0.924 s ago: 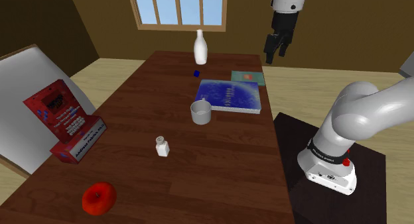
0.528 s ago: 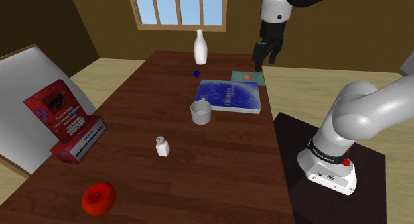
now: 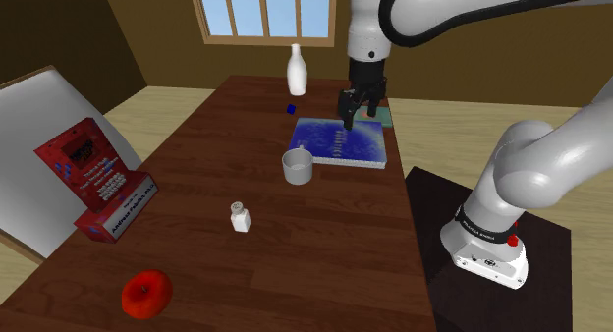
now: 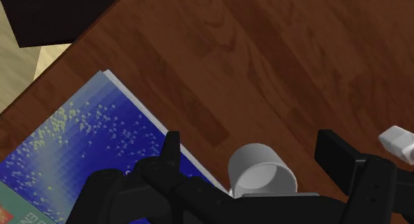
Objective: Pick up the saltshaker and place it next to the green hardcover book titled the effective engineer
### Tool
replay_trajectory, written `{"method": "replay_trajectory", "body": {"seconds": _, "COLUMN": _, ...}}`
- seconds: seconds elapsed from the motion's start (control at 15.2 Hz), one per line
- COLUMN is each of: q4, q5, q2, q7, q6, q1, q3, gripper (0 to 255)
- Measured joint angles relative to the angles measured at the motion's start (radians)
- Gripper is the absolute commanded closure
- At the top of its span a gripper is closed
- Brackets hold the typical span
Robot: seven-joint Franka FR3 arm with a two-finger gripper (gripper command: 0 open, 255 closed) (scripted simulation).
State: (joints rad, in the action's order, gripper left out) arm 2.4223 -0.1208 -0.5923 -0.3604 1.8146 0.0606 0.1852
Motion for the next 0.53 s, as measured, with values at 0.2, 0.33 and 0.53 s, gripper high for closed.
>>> {"method": "replay_trajectory", "body": {"seconds": 0.2, "q4": -0.034, "q5": -0.018, "q2": 0.083, "q7": -0.071, "q6": 0.056, "q1": 0.014, "q3": 0.060, "gripper": 0}}
{"method": "replay_trajectory", "body": {"seconds": 0.33, "q4": -0.065, "q5": -0.021, "q2": 0.147, "q7": -0.118, "q6": 0.094, "q1": 0.019, "q3": 0.098, "gripper": 0}}
{"method": "replay_trajectory", "body": {"seconds": 0.53, "q4": -0.108, "q5": -0.017, "q2": 0.238, "q7": -0.189, "q6": 0.148, "q1": 0.026, "q3": 0.151, "gripper": 0}}
